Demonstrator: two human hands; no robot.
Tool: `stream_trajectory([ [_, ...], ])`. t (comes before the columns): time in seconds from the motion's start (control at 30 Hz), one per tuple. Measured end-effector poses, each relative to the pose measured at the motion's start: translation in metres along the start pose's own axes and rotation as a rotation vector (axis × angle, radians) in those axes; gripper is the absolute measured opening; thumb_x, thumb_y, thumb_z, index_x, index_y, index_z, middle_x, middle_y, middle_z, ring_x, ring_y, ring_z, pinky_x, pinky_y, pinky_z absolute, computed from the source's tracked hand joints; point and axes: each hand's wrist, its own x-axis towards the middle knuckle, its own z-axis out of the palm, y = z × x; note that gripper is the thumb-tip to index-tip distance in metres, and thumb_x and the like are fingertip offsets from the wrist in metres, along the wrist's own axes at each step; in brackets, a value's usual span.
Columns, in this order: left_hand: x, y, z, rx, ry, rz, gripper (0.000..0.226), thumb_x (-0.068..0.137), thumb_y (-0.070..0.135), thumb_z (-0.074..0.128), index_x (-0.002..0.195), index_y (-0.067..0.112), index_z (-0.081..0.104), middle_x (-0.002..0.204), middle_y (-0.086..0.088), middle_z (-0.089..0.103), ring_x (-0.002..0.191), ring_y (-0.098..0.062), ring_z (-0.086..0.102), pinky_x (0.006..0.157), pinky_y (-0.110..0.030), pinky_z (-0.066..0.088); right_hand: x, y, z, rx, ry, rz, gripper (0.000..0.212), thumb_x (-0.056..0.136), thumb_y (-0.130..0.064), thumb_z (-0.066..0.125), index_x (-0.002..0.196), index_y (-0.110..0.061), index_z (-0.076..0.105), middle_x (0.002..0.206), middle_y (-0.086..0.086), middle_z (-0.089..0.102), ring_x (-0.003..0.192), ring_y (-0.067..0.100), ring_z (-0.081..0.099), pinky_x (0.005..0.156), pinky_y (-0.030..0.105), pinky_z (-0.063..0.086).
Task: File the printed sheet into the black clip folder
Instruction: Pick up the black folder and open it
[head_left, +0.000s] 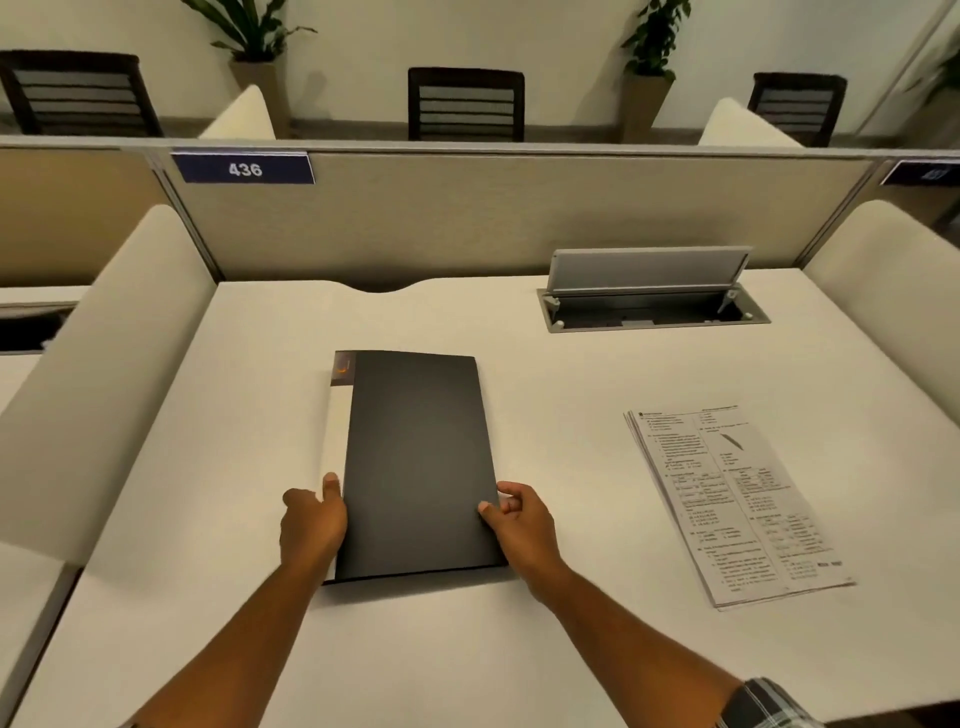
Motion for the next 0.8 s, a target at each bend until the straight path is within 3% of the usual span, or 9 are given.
stream_trajectory([
  [0.1,-0.023,0.006,0.021,-0.012,-0.035,0.023,0.057,0.099,0.049,0.040,0.131,0.001,0.039,0.135,-0.023,0.054,0.118,-0.045,0.054,0.095,-0.049,0.043,0.003,-0.002,-0.017,0.055,0.026,0.045,0.028,0.089,-0.035,0.075,0.112,-0.026,0.063,0.104,-0.004,0.073,0.096,0.017,0.071,0.092,0.040,0.060],
  [0.2,-0.047,0.016,0.045,-0.022,-0.068,0.033,0.055,0.099,0.049,0.040,0.130,0.004,0.039,0.134,-0.021,0.055,0.116,-0.043,0.055,0.093,-0.048,0.044,0.011,-0.005,-0.047,0.086,0.077,0.047,0.021,0.087,-0.034,0.075,0.102,-0.021,0.067,0.101,-0.001,0.076,0.092,0.020,0.073,0.090,0.047,0.060],
  [0.4,-0.091,0.026,0.094,-0.077,-0.184,0.090,0.045,0.098,0.048,0.041,0.129,0.017,0.033,0.120,-0.018,0.060,0.099,-0.035,0.058,0.091,-0.045,0.050,0.016,-0.015,-0.120,0.103,0.090,0.040,0.013,0.096,-0.025,0.067,0.097,-0.013,0.067,0.096,0.004,0.076,0.090,0.023,0.073,0.078,0.036,0.060],
  [0.53,-0.117,0.025,0.125,-0.068,-0.175,0.131,0.041,0.099,0.047,0.042,0.126,0.018,0.032,0.105,-0.011,0.060,0.091,-0.034,0.060,0.085,-0.044,0.052,0.018,-0.008,-0.156,0.072,0.060,0.035,0.011,0.099,-0.025,0.064,0.099,-0.015,0.065,0.097,0.000,0.075,0.088,0.016,0.072,0.069,0.025,0.053],
  [0.63,-0.135,0.024,0.142,-0.067,-0.137,0.193,0.034,0.099,0.043,0.045,0.120,0.018,0.037,0.101,-0.008,0.061,0.088,-0.032,0.062,0.080,-0.042,0.053,0.022,0.000,-0.178,0.053,0.023,0.056,0.009,0.100,-0.027,0.062,0.102,-0.018,0.063,0.104,0.000,0.073,0.092,0.015,0.070,0.068,0.025,0.052],
  [0.8,-0.142,0.011,0.155,0.089,0.011,0.407,0.040,0.090,0.036,0.063,0.119,0.008,0.060,0.115,-0.015,0.056,0.106,-0.036,0.057,0.092,-0.044,0.050,0.031,0.001,-0.207,0.029,-0.055,0.068,0.017,0.099,-0.026,0.064,0.101,-0.009,0.062,0.098,0.007,0.073,0.090,0.022,0.072,0.075,0.032,0.058],
])
